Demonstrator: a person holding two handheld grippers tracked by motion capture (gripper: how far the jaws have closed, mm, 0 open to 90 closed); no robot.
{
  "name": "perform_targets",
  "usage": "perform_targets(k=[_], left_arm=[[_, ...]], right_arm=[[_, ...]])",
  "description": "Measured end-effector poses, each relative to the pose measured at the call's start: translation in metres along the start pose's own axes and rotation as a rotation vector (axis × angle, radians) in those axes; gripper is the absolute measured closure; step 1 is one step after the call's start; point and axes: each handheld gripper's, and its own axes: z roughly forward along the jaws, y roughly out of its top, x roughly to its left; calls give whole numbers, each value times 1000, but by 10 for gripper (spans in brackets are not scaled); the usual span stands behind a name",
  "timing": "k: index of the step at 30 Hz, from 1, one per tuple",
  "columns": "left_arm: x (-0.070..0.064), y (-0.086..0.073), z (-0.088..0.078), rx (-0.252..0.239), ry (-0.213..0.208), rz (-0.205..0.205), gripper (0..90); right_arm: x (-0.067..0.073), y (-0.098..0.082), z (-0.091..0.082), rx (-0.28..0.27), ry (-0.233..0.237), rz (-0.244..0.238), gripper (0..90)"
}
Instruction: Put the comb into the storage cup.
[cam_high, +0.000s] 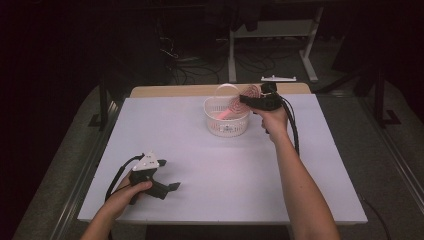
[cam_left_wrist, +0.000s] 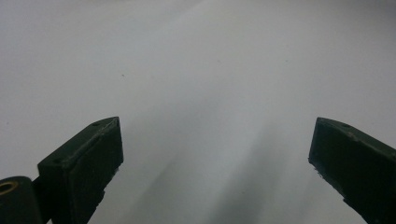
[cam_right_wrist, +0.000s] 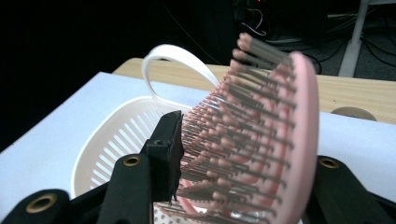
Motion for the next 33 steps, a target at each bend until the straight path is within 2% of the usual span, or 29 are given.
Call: perform_targets(k=[7, 13, 19, 20, 23, 24, 33], left_arm=[[0, -1, 0, -1, 2, -7, 31], [1, -1, -1, -2, 7, -11, 31], [1, 0, -1, -2, 9, -12, 31], [1, 0, -1, -3, 10, -12, 31], [1, 0, -1, 0, 11, -13, 31], [0, 0, 0, 1, 11, -12, 31], [2, -3, -2, 2, 13, -17, 30]], right_arm=[[-3, -2, 1, 20, -13, -2, 466], [-4, -4, -3, 25, -34, -21, 316], [-7, -4, -9, 14, -22, -24, 225], [-8, -5, -12, 15, -17, -33, 191], [-8, -6, -13, 16, -17, -38, 173], [-7, -8, -18, 18, -17, -62, 135], [-2, -15, -33, 27, 6, -117, 87]])
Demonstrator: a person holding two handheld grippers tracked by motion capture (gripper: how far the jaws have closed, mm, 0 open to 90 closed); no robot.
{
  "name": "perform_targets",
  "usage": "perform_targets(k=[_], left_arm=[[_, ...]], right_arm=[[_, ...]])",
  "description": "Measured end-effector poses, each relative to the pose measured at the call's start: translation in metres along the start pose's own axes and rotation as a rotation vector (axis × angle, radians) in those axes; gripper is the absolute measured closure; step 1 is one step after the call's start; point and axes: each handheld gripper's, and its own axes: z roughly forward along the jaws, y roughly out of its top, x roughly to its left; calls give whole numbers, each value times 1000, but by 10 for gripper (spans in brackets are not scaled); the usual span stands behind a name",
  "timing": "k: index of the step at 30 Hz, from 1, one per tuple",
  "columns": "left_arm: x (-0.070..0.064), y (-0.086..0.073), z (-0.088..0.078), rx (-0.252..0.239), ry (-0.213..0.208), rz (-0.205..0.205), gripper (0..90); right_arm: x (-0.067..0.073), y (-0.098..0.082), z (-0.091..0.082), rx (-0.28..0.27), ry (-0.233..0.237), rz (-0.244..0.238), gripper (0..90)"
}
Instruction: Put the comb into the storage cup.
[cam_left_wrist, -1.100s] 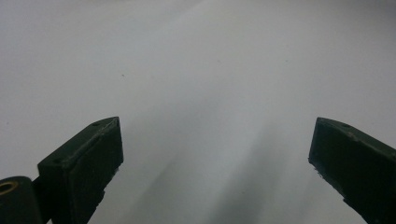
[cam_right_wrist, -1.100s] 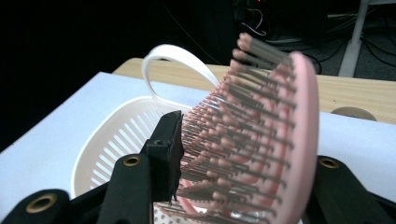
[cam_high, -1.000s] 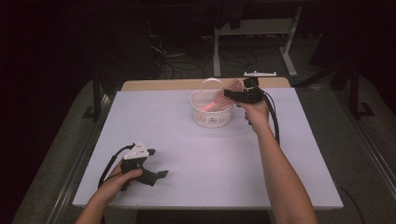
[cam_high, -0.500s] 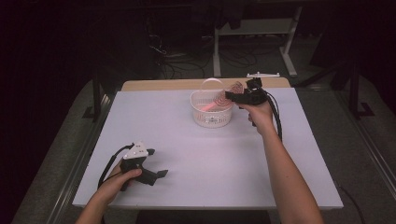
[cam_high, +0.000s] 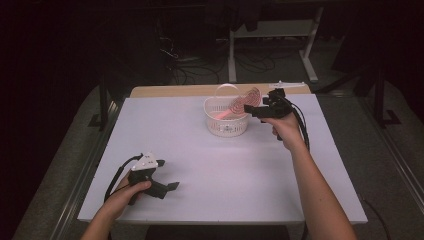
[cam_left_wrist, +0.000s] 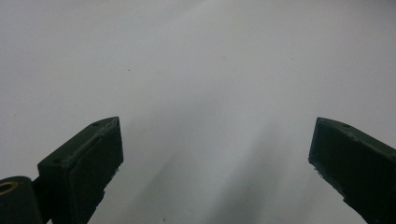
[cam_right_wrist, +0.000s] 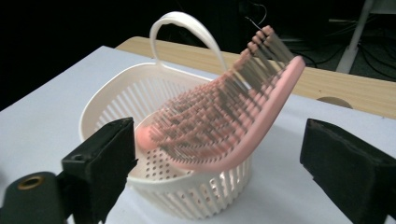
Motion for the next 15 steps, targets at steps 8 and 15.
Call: perform_targets(k=[8, 15], left_arm=[[0, 0, -1, -3, 4, -2, 31], [-1, 0, -1, -1, 3, 1, 31]], right_arm=[[8, -9, -8, 28, 14, -31, 28], [14, -22, -15, 38, 20, -57, 11]])
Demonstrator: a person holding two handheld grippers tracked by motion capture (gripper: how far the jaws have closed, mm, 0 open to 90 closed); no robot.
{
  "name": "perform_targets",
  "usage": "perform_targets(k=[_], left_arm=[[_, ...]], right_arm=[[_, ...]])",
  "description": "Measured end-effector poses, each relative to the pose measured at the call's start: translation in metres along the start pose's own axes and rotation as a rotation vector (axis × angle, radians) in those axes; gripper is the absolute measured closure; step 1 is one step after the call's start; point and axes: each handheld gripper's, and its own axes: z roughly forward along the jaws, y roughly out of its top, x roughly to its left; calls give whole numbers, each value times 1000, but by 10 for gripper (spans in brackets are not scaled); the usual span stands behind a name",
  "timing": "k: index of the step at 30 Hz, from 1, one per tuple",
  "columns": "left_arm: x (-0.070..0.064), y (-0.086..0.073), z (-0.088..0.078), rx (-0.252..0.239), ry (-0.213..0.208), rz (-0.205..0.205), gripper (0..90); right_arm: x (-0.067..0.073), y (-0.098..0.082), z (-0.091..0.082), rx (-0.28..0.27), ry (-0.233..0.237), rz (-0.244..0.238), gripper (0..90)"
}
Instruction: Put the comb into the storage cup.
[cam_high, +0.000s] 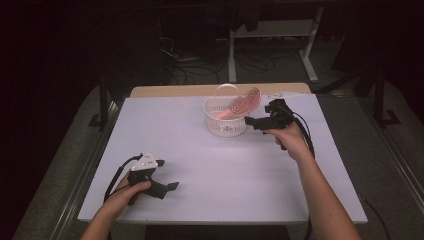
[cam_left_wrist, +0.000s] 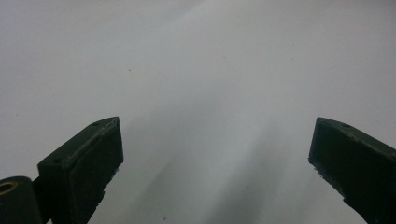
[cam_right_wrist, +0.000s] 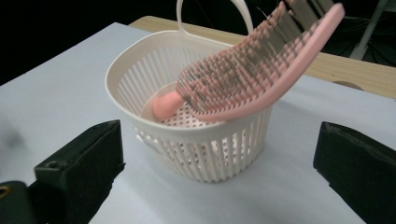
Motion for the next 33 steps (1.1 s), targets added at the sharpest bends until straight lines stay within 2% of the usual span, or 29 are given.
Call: perform_targets(k=[15, 28, 33], left_arm=[[0, 0, 0, 0, 1, 2, 31], [-1, 1, -2, -5, 0, 3, 31], [-1, 1, -1, -5, 0, 3, 31]], right_arm=[[20, -33, -12, 18, 25, -70, 0], [42, -59, -23, 32, 54, -98, 0], [45, -68, -28, 28, 51, -105, 0]])
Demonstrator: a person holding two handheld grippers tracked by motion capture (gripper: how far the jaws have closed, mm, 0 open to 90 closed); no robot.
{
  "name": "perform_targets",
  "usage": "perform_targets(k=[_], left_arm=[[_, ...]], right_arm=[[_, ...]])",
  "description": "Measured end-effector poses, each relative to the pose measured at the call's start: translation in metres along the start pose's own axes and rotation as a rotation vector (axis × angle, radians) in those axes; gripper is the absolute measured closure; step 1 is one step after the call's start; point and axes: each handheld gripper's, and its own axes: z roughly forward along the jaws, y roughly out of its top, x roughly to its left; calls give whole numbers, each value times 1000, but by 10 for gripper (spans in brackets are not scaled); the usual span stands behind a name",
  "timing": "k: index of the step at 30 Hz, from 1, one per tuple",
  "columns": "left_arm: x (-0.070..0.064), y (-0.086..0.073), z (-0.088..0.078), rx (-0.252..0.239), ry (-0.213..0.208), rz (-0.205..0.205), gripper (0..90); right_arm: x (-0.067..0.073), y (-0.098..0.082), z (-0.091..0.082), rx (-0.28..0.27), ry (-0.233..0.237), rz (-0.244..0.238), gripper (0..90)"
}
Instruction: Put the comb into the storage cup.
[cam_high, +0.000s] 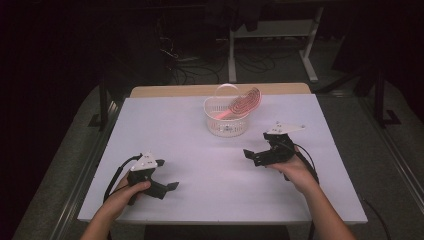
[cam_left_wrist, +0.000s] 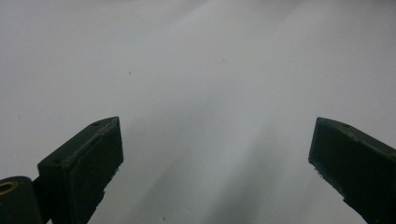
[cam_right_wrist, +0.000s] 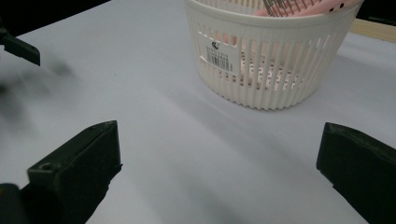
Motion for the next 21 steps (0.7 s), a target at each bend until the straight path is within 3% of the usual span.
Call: perform_targets(k=[21], left_arm=[[0, 0, 0, 1, -4, 3, 31]], right_arm=[[7, -36, -24, 30, -3, -29, 0]])
